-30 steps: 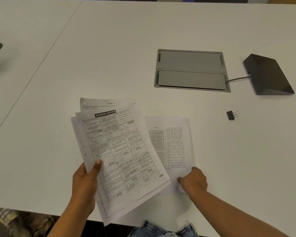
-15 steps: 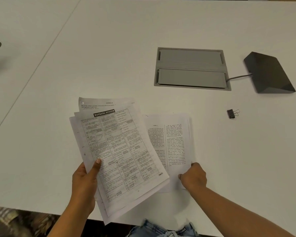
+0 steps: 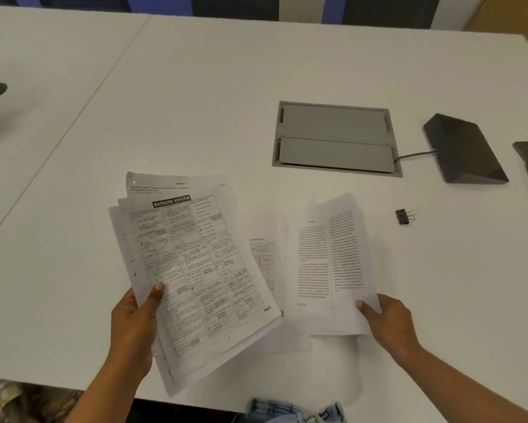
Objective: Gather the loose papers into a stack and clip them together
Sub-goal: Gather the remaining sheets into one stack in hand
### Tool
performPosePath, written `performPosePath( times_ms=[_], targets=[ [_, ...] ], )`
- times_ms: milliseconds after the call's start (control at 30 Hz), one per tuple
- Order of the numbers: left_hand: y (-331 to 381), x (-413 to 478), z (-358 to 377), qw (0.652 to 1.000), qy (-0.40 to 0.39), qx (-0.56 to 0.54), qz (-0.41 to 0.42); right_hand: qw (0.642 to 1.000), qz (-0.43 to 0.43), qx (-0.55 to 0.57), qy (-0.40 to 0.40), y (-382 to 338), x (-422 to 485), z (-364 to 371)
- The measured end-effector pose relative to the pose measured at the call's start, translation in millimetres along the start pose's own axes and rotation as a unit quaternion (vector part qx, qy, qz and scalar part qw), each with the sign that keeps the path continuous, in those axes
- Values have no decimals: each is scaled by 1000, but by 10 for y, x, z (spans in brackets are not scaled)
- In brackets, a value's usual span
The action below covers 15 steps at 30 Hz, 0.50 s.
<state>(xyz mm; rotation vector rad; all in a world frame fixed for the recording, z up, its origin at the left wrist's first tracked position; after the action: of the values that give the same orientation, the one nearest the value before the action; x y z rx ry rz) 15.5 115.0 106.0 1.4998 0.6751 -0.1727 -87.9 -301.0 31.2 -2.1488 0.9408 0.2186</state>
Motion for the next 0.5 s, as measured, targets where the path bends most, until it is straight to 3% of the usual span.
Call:
performPosePath(
  times_ms=[367, 500],
  targets=[
    [86, 24, 111, 999, -23, 17, 18, 977, 14, 213, 15, 11, -197, -685],
    [50, -47, 268, 998, -62, 25, 10, 968, -23, 249, -32, -208, -336, -795]
  ],
)
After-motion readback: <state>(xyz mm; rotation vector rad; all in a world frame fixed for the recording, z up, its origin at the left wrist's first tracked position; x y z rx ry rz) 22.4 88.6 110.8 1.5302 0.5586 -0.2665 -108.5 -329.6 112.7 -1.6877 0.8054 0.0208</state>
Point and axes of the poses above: each hand's wrist, its own x-axis towards the middle knuckle, its own z-axis out of the palm, y = z × x, the point moved 4 cm from there along x, towards the middle knuckle, and after that the axes turned 4 degrees about -x, right-handed, at the moved point
